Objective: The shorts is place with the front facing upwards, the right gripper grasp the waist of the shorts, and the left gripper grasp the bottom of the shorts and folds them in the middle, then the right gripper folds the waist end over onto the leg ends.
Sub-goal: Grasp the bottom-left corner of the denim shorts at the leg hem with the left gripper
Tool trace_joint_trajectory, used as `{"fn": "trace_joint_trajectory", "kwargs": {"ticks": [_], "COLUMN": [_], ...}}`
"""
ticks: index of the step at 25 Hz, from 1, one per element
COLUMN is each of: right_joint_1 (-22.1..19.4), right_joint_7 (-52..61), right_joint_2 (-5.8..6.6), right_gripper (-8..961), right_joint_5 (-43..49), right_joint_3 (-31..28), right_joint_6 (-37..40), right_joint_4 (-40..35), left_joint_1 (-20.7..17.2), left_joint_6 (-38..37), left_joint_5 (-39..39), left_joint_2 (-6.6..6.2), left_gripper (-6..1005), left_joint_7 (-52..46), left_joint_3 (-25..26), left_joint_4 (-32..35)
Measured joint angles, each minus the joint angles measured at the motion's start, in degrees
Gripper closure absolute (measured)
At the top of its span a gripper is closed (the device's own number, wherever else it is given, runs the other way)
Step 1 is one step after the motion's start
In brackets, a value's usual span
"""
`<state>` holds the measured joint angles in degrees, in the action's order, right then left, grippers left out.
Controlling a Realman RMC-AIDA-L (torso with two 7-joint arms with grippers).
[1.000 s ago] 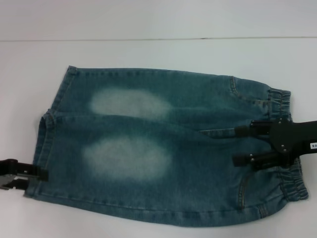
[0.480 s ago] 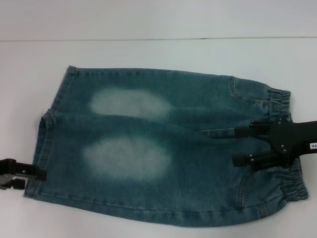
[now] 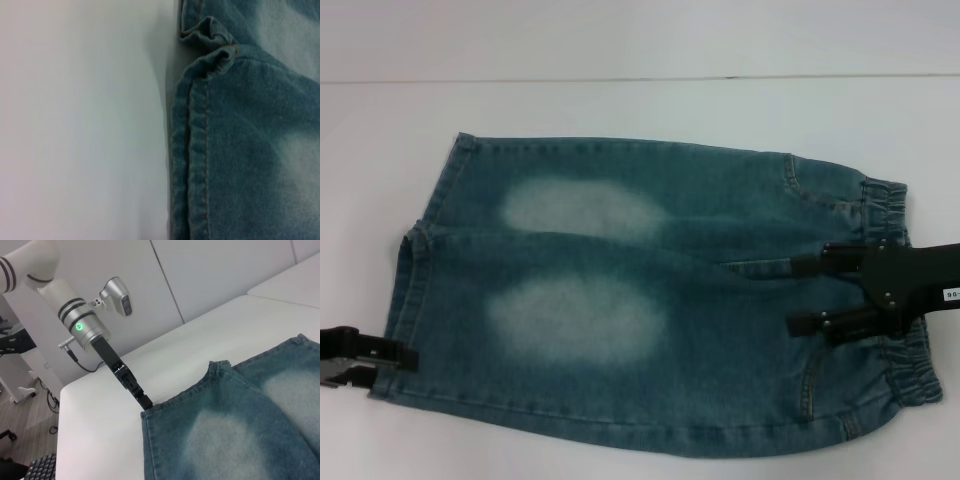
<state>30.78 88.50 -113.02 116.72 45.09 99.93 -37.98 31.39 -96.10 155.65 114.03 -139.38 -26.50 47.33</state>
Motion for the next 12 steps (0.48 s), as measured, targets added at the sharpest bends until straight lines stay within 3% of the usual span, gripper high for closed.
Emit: {"fn": "trace_joint_trajectory", "kwargs": {"ticks": [12], "right_joint_1": [0.0], "right_joint_7": [-0.1], "right_joint_2": [-0.12], "right_gripper": [-1], "right_joint_5": [0.0], "right_joint_3": [-0.1], "right_joint_6": [0.0], "right_joint_4": [-0.4], "left_joint_1": [0.8], "left_joint_6": [-0.9], "left_joint_5": [-0.9], "left_joint_2": [0.39], "left_gripper": [246], "left_joint_7": [0.1], "left_joint_3": [-0.3], "left_joint_4": [-0.1]}}
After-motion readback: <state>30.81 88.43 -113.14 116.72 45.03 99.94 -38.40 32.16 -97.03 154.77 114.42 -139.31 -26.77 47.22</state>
